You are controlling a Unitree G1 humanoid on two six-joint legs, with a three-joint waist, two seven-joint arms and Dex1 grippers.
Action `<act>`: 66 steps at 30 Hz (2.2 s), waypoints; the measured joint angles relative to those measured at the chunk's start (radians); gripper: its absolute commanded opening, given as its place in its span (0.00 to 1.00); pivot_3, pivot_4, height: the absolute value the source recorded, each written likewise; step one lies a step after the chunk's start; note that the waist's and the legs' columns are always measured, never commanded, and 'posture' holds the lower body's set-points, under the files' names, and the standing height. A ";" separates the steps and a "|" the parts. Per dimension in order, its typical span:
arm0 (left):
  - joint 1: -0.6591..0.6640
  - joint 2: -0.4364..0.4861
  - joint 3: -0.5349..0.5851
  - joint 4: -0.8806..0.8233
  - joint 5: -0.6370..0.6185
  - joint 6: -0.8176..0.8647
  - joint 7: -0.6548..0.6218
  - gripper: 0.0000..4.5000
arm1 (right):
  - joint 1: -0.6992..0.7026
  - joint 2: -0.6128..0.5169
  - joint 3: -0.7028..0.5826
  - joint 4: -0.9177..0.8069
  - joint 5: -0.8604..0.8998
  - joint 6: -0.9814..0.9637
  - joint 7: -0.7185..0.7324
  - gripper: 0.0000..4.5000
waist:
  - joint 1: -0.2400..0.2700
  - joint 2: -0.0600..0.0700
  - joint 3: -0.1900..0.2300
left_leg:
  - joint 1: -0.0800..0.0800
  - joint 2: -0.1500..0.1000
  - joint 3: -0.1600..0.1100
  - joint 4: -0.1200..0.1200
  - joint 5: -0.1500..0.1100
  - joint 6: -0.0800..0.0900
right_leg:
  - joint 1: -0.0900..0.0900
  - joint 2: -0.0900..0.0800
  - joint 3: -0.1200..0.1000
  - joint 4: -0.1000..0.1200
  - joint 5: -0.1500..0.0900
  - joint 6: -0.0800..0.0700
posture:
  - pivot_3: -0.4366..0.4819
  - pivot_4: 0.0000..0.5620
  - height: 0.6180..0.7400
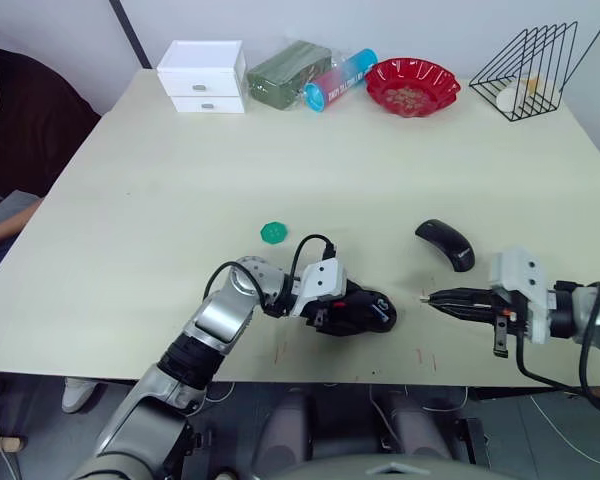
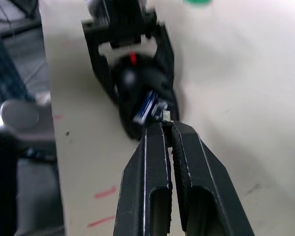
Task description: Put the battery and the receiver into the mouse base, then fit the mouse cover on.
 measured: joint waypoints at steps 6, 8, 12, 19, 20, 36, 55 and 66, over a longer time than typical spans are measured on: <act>0.012 0.008 -0.010 -0.029 0.009 0.020 0.023 0.65 | -0.277 0.022 0.120 -0.041 0.082 0.325 -0.137 0.00 | -0.004 0.001 -0.001 | 0.000 0.000 -0.001 0.001 0.000 0.000 | 0.000 0.000 -0.001 0.000 0.000 0.000 | 0.48 0.27 1.00; 0.016 0.010 -0.016 -0.031 0.013 0.008 0.027 0.65 | -0.381 0.031 0.167 -0.041 0.096 0.435 -0.169 0.00 | -0.002 0.002 -0.001 | 0.000 0.000 -0.002 0.001 0.000 0.000 | 0.000 0.000 -0.002 0.000 0.000 0.000 | 0.48 0.27 1.00; 0.017 -0.005 -0.019 -0.026 0.012 0.011 0.043 0.65 | -0.568 0.110 0.235 -0.017 0.158 0.716 -0.231 0.00 | 0.005 0.002 -0.002 | -0.002 0.000 -0.004 0.001 0.000 0.000 | 0.000 -0.001 -0.005 -0.001 0.000 -0.001 | 0.48 0.27 1.00; 0.016 -0.026 -0.027 -0.013 0.013 0.012 0.061 0.65 | -0.736 0.134 0.386 0.113 0.342 0.853 -0.400 0.00 | 0.006 0.002 -0.002 | -0.002 -0.001 -0.005 0.001 0.000 0.001 | 0.002 -0.004 -0.007 -0.001 0.000 0.000 | 0.48 0.27 1.00; 0.016 -0.029 -0.028 -0.009 0.013 0.011 0.062 0.65 | -0.756 0.125 0.412 0.144 0.397 0.853 -0.453 0.00 | 0.005 0.002 -0.002 | -0.002 -0.001 -0.005 0.001 0.000 0.001 | 0.002 -0.004 -0.008 -0.001 0.000 0.000 | 0.48 0.27 1.00; 0.006 -0.046 -0.030 0.009 0.021 0.004 0.071 0.65 | -0.891 0.179 0.562 0.423 0.939 0.853 -1.096 0.00 | 0.001 0.003 -0.002 | -0.003 0.000 -0.006 0.001 0.000 0.001 | 0.002 -0.004 -0.008 -0.001 0.000 0.000 | 0.48 0.27 1.00; 0.005 -0.047 -0.029 0.009 0.022 0.004 0.073 0.65 | -0.992 0.120 0.797 0.479 1.307 0.659 -1.439 0.00 | 0.001 0.003 -0.002 | -0.003 0.001 -0.006 0.001 -0.001 0.001 | 0.002 -0.005 -0.009 -0.002 0.000 0.000 | 0.48 0.27 1.00; 0.003 -0.047 -0.029 0.010 0.022 0.003 0.075 0.65 | -1.001 0.114 0.822 0.479 1.325 0.638 -1.479 0.00 | 0.001 0.003 -0.002 | -0.003 0.001 -0.007 0.001 -0.001 0.001 | 0.002 -0.006 -0.010 -0.002 0.000 -0.001 | 0.48 0.27 1.00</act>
